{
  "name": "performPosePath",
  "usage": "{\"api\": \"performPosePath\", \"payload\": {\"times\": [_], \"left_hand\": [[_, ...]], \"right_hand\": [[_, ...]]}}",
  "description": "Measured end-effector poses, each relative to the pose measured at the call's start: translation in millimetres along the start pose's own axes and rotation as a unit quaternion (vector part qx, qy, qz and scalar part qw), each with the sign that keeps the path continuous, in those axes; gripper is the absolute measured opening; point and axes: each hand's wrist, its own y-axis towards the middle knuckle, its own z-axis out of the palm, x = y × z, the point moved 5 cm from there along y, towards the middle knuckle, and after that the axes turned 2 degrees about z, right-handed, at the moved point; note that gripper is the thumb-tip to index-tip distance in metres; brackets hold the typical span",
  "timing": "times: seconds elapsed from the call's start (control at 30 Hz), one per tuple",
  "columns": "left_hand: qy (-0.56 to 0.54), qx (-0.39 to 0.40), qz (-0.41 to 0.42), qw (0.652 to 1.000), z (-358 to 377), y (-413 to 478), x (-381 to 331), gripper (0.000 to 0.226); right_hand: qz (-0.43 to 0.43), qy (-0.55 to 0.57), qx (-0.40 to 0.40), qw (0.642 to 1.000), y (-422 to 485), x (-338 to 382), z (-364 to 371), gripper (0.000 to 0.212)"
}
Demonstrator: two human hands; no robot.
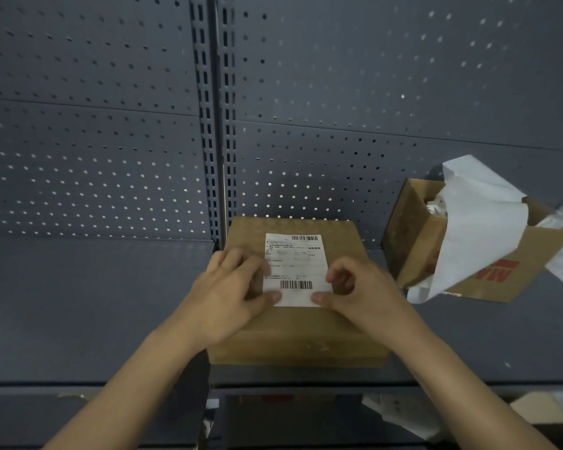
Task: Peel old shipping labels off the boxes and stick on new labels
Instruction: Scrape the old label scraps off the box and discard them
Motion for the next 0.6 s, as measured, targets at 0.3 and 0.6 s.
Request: {"api": "performPosePath", "payload": {"times": [0.3,0.6], "left_hand": [[0.033,-0.012,0.050,0.998,-7,14,-9,0.019],[0.079,-0.011,0.060,0.995,6,93,3,0.016]], "right_hand": [[-0.064,-0.060,0.008,0.996,6,-11,-7,0.014],[-0.086,-0.067,0.061,0.992,75,11,16,0.018]]}}
